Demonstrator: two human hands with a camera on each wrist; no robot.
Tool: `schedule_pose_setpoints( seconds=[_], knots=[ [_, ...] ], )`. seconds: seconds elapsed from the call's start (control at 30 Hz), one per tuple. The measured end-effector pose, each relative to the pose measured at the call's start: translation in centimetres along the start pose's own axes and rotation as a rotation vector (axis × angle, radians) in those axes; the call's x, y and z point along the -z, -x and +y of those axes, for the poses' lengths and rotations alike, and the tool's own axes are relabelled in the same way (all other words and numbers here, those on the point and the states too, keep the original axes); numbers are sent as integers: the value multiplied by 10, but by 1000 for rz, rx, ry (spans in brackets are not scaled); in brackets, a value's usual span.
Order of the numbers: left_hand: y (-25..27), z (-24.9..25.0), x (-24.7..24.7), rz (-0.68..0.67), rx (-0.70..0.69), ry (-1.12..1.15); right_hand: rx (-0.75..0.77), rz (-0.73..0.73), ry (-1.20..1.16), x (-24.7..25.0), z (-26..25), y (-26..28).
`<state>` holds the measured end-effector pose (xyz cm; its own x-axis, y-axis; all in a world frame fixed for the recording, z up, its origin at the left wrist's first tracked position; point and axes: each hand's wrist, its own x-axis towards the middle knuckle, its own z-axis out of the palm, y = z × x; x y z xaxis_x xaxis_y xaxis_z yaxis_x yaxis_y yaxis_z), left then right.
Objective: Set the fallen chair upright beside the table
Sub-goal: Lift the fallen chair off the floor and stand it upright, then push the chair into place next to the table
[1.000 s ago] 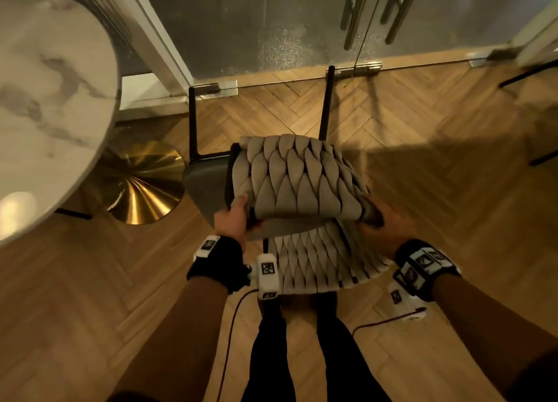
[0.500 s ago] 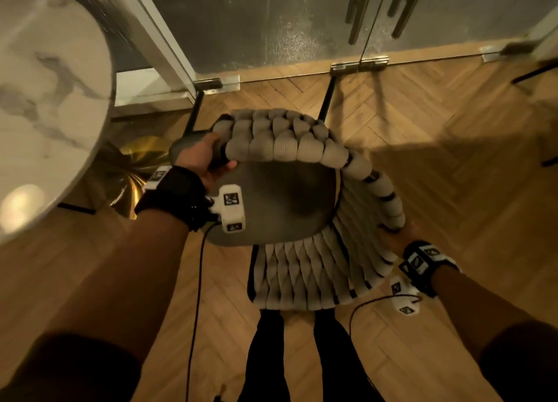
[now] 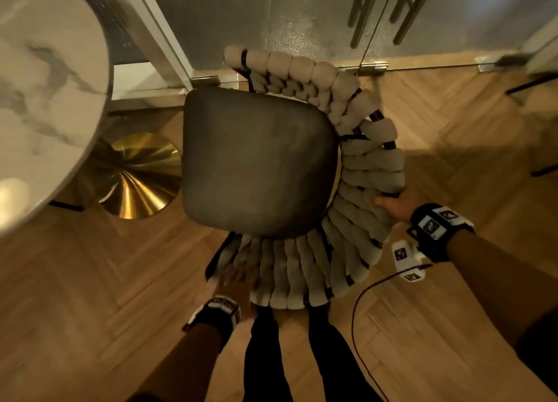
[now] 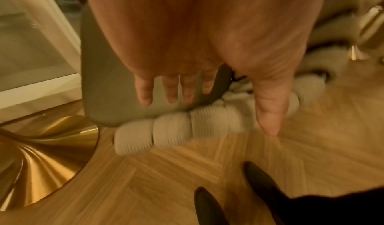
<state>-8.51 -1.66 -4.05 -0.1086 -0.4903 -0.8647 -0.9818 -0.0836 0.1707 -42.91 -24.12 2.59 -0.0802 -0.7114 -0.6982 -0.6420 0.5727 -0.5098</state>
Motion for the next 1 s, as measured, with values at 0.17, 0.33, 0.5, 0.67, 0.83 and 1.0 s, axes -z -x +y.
schedule_pose_setpoints(
  seconds=[0.17,0.33,0.5,0.67,0.83,1.0],
  knots=[
    [-41,-6,-25,153,-15,-97,-46,-40,-102,20,-11,-14],
    [-58,1,4,282,6,-200,-82,-86,-396,-21,26,26],
    [-60,15,36,327,2,-223,-229,-127,-652,-98,68,20],
    [-50,36,57,346,47,-191,-165,-32,-742,-84,60,-15],
    [-40,48,79,348,50,-164,-108,-115,-689,-66,33,-31],
    [-40,50,85,345,62,-132,-106,-164,-676,-64,30,-41]
  ],
)
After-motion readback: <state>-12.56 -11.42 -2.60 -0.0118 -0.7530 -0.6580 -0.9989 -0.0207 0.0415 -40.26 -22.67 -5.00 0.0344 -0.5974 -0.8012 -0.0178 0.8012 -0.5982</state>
